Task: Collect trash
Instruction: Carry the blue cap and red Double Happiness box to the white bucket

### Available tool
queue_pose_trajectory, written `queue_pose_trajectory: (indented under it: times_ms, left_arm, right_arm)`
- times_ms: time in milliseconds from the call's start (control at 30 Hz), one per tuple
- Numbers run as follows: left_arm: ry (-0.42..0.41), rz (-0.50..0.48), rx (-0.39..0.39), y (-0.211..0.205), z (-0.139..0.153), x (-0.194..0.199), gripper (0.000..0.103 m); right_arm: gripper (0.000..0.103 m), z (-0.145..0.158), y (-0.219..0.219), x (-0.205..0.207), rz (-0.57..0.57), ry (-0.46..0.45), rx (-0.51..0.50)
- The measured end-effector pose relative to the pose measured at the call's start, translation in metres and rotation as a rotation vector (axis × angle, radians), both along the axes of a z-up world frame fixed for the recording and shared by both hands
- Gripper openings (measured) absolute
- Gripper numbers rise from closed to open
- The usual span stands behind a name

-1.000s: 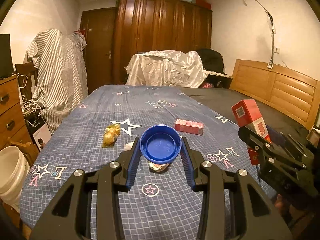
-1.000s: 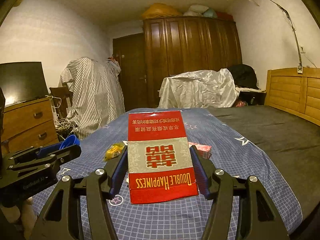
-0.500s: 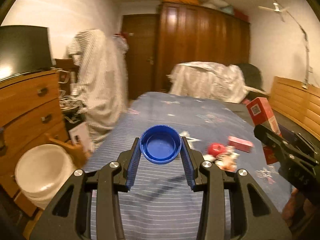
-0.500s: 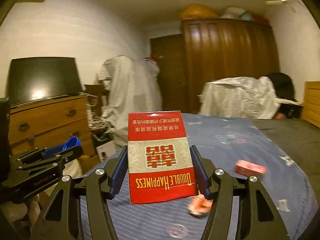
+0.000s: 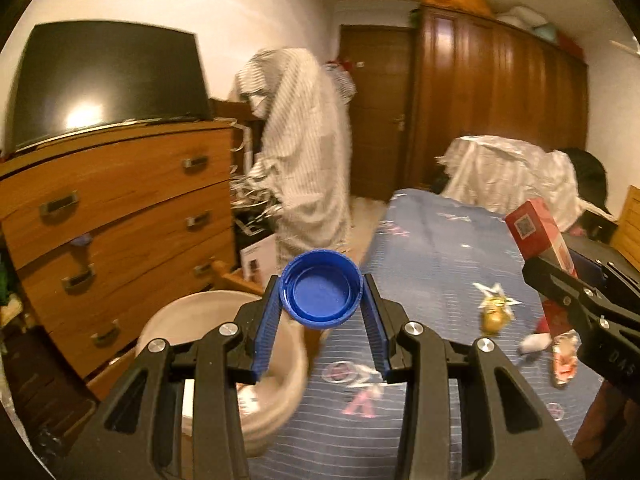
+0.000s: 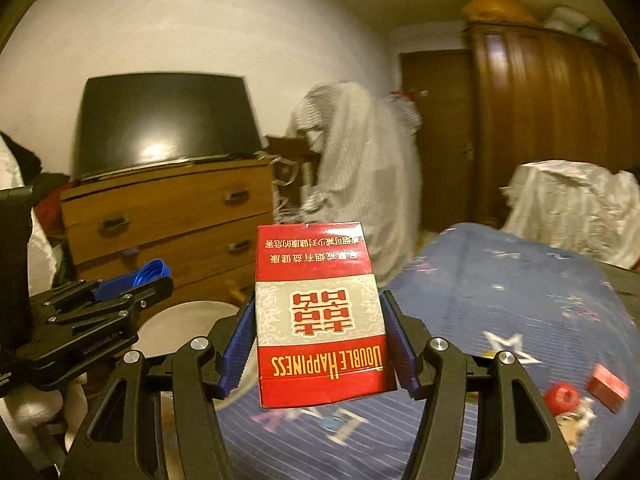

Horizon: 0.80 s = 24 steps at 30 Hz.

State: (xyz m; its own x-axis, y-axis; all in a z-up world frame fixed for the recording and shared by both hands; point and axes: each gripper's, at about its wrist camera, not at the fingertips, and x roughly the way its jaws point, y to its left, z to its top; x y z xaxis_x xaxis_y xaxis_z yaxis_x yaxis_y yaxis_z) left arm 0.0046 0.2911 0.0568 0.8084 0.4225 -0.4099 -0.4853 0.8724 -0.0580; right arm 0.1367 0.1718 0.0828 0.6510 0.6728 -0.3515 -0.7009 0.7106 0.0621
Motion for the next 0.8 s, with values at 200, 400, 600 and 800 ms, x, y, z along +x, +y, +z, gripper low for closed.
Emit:
queue_pose_trajectory:
  times_ms: [200, 400, 600, 800]
  left_arm:
    - [0.056, 0.072, -0.053, 0.061, -0.008, -0.013, 0.038]
    - [0.116, 0.096, -0.131, 0.108, -0.025, -0.005, 0.038]
    - [0.2, 0.093, -0.184, 0.146, -0.056, 0.011, 0.038]
    - [0.262, 0.111, -0.213, 0.174, -0.087, 0.018, 0.038]
  right_arm:
    - [0.061, 0.002, 0.115, 0.023, 0.13, 0.091, -0.08]
    - [0.061, -0.014, 0.213, 0.055, 0.223, 0.202, -0.192]
    - [0.061, -0.058, 0.276, 0.083, 0.285, 0.342, -0.305]
    - [0.061, -0.097, 0.306, 0.097, 0.306, 0.41, -0.373]
